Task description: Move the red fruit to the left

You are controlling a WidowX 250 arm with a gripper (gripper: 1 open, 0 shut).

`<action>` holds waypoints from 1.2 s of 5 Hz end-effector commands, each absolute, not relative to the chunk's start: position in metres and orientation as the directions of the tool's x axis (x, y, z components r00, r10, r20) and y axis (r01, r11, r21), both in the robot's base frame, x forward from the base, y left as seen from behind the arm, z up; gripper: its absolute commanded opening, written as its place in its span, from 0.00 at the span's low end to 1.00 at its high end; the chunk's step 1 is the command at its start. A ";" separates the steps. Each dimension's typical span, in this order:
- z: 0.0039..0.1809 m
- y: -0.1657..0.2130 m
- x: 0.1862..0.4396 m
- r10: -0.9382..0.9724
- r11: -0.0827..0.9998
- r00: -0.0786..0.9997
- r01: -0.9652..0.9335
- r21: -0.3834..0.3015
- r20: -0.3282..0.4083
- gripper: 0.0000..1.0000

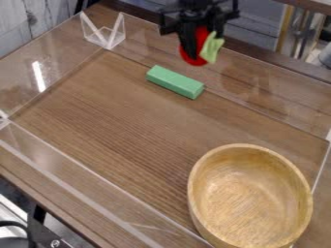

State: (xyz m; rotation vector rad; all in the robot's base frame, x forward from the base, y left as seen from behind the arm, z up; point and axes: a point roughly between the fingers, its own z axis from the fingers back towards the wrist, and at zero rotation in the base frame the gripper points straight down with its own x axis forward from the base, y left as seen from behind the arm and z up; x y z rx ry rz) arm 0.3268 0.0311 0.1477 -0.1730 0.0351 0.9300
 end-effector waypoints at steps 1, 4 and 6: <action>0.180 0.055 0.311 0.855 0.503 0.517 -0.847 -0.172 -0.045 0.00; 0.147 0.109 0.281 0.922 0.387 0.387 -0.911 -0.140 0.031 0.00; 0.101 0.152 0.286 0.969 0.240 0.232 -0.963 -0.118 0.082 0.00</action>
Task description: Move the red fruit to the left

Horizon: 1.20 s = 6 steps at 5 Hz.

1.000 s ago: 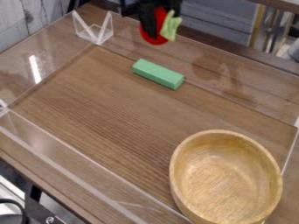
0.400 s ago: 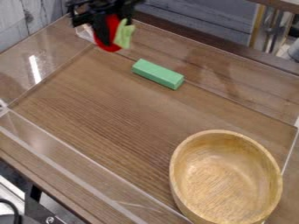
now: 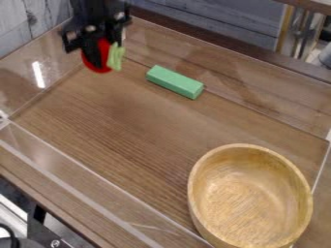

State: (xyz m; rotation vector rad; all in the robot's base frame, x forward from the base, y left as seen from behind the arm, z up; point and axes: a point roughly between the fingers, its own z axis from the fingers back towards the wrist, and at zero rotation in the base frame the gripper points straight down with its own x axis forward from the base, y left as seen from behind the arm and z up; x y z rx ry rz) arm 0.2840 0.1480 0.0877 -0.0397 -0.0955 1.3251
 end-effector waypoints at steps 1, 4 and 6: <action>0.083 0.162 0.285 0.981 0.180 0.170 -0.977 -0.110 0.097 0.00; 0.061 0.160 0.278 0.990 0.032 0.017 -0.994 -0.104 0.139 0.00; 0.049 0.161 0.277 0.988 0.005 -0.008 -0.996 -0.088 0.152 0.00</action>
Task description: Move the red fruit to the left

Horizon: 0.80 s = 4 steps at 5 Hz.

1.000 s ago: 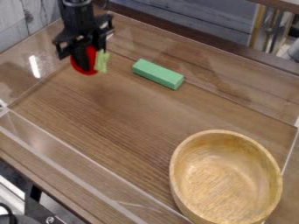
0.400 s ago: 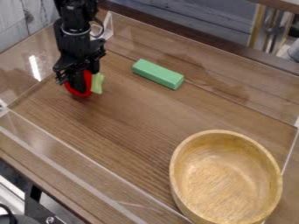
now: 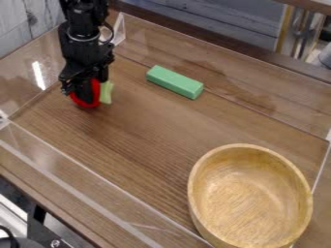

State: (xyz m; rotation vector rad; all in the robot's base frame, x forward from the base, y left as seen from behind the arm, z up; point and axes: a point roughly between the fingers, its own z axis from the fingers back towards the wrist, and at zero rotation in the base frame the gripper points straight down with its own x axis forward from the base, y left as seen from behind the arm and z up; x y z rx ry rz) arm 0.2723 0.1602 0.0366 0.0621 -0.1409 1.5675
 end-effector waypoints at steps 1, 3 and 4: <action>0.050 0.160 0.285 0.987 -0.004 -0.016 -0.997 -0.079 0.158 0.00; 0.061 0.157 0.292 0.984 0.032 0.022 -0.998 -0.057 0.175 1.00; 0.071 0.156 0.292 0.981 0.076 0.066 -0.996 -0.046 0.184 1.00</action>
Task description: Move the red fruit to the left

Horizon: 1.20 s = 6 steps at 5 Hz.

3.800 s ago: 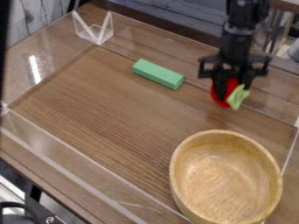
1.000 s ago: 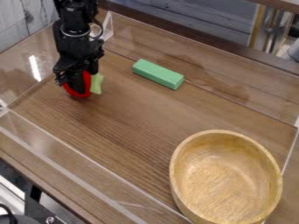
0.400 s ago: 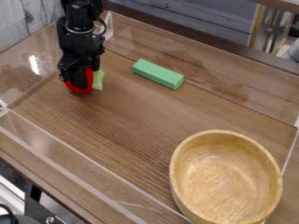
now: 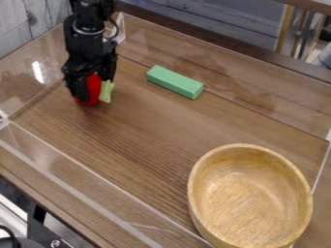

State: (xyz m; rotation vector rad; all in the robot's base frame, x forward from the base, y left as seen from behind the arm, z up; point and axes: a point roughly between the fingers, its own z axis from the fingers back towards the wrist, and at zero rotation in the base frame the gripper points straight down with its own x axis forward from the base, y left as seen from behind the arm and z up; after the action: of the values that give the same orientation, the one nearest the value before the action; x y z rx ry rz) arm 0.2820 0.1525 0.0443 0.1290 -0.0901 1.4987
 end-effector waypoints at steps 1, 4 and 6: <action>0.072 0.159 0.288 0.982 0.047 0.039 -0.998 -0.037 0.187 1.00; 0.120 0.169 0.284 0.982 -0.054 -0.055 -0.998 -0.011 0.183 1.00; 0.155 0.127 0.301 0.981 0.097 0.094 -0.995 -0.010 0.171 1.00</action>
State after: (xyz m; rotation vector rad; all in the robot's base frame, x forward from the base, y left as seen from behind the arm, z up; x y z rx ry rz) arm 0.2965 0.1249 0.1274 0.1558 -0.0529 1.4655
